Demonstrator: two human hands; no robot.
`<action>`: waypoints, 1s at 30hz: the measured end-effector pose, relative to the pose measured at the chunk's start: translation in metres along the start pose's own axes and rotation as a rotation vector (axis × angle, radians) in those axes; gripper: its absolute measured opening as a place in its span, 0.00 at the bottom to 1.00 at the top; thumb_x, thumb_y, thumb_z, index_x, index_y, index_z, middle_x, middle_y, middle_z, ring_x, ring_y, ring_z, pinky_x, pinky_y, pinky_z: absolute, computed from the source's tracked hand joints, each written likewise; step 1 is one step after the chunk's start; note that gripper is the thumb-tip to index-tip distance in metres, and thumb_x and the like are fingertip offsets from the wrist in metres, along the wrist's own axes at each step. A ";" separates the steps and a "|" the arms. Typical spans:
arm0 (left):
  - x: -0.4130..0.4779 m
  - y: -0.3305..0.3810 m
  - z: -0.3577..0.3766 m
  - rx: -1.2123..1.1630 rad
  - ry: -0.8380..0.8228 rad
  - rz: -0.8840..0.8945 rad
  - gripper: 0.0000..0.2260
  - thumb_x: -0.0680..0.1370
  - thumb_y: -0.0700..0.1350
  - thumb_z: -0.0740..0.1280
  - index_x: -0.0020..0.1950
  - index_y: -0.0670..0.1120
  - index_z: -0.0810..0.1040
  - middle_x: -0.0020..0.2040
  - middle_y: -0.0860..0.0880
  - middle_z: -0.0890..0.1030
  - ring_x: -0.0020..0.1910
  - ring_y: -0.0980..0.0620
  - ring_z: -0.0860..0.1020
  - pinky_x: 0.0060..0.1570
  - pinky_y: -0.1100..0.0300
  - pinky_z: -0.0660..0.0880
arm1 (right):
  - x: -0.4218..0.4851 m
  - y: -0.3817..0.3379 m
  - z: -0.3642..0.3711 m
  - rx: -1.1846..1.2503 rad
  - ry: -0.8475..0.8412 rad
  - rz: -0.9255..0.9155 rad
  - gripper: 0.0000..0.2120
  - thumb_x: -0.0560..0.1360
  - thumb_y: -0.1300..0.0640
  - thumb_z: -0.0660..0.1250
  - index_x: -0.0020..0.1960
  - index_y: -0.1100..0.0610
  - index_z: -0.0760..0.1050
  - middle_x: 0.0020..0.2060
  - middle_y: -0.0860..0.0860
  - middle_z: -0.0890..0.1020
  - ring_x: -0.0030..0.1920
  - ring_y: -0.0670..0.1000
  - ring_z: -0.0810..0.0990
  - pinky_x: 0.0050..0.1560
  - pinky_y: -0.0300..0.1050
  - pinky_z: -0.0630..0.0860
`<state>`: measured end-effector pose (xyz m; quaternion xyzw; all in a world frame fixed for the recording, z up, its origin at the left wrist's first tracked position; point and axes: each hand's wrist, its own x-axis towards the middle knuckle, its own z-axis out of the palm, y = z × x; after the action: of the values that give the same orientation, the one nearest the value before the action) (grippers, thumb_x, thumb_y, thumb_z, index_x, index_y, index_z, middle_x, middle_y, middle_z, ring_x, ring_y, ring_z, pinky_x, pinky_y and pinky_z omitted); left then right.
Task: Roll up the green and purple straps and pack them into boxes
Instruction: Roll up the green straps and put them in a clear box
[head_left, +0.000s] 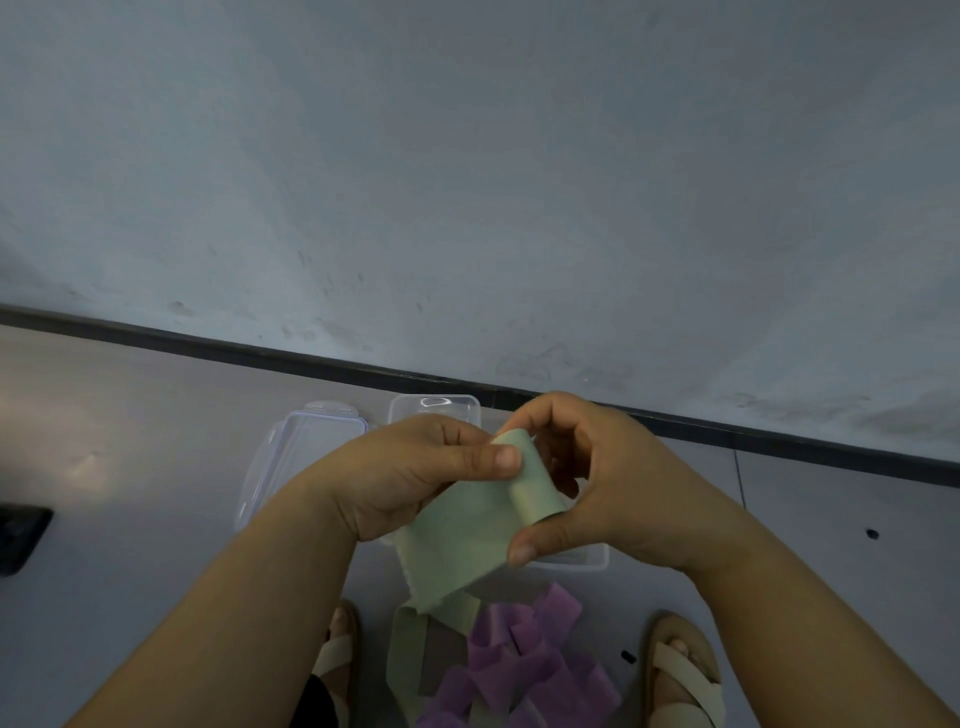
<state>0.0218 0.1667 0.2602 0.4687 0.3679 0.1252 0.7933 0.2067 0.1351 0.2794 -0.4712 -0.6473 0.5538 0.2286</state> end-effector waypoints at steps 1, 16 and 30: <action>0.000 0.000 0.000 -0.003 0.006 0.005 0.22 0.50 0.63 0.79 0.32 0.48 0.84 0.30 0.51 0.81 0.29 0.57 0.79 0.30 0.67 0.74 | 0.000 0.000 0.000 -0.001 -0.003 0.003 0.28 0.53 0.55 0.82 0.49 0.44 0.74 0.44 0.51 0.79 0.43 0.54 0.77 0.40 0.47 0.77; 0.002 -0.003 -0.003 0.025 0.043 -0.018 0.24 0.47 0.63 0.80 0.32 0.47 0.84 0.31 0.49 0.82 0.30 0.56 0.80 0.31 0.66 0.75 | 0.000 0.001 -0.005 -0.018 -0.050 0.017 0.27 0.55 0.53 0.81 0.51 0.41 0.76 0.41 0.50 0.79 0.42 0.56 0.77 0.42 0.55 0.77; 0.005 -0.003 -0.003 0.043 0.341 0.045 0.16 0.62 0.52 0.75 0.44 0.43 0.84 0.44 0.38 0.83 0.41 0.45 0.80 0.46 0.52 0.76 | 0.005 0.008 -0.002 0.237 0.057 0.143 0.25 0.63 0.37 0.70 0.58 0.41 0.71 0.53 0.40 0.78 0.52 0.43 0.80 0.53 0.42 0.79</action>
<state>0.0226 0.1696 0.2545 0.4658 0.4891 0.2129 0.7060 0.2093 0.1399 0.2718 -0.5014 -0.5354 0.6275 0.2610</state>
